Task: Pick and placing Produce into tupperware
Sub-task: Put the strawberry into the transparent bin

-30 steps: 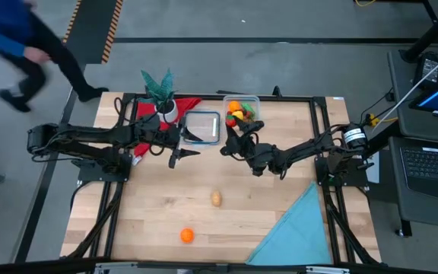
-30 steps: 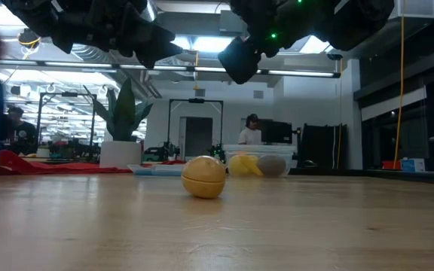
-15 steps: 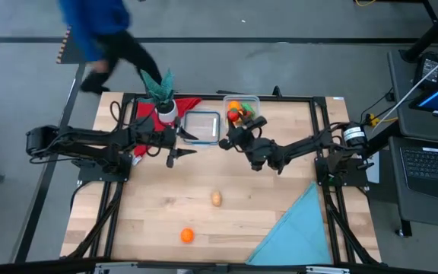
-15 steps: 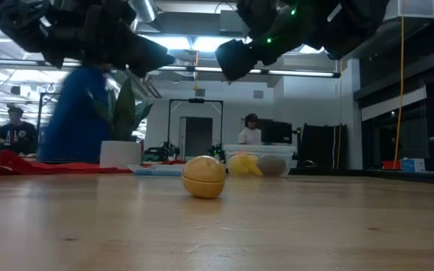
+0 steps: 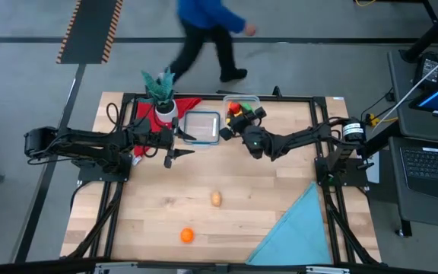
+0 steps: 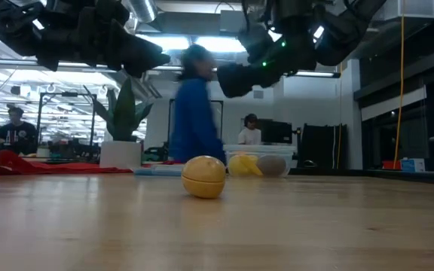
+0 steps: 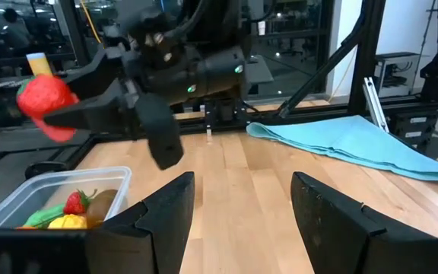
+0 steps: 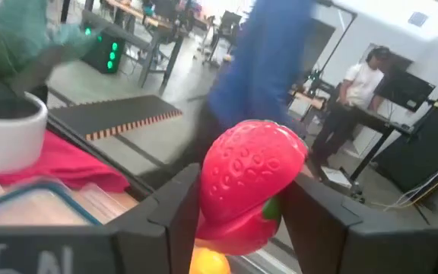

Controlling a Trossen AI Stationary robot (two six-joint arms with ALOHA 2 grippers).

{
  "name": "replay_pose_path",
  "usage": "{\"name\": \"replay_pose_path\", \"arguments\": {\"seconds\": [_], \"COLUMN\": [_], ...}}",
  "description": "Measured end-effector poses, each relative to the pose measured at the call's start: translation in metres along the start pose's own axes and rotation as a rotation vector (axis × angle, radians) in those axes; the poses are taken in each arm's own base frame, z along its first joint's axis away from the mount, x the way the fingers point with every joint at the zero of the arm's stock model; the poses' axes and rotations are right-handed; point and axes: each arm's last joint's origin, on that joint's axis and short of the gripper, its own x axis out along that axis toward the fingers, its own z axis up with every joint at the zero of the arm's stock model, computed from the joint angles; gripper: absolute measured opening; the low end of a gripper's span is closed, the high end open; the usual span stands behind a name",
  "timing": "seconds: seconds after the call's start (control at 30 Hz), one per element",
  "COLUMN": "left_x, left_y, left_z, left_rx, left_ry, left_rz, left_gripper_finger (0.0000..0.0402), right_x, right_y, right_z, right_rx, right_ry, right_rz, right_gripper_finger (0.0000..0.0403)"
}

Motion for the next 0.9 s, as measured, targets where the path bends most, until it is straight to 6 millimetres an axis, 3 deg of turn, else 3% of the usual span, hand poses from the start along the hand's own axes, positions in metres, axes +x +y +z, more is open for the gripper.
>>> {"name": "replay_pose_path", "arguments": {"seconds": [0.4,0.6,0.9], "left_x": [0.0,0.0,0.0], "left_y": [0.0,0.0,0.001], "left_z": [-0.001,-0.001,-0.001], "left_rx": [0.006,0.005,0.003], "left_ry": [0.007,0.01,0.014], "left_rz": [-0.001,-0.001,0.004], "left_gripper_finger": [0.021,0.021,0.021], "right_x": [0.023,0.023,0.045], "right_y": [-0.008,-0.01,-0.029], "right_z": [-0.028,-0.028,-0.022], "right_rx": [0.059,0.132,0.172], "right_ry": [0.155,0.2,0.483], "right_rz": [0.043,0.148,0.195], "right_gripper_finger": [0.0172,0.0172,0.0172]}}
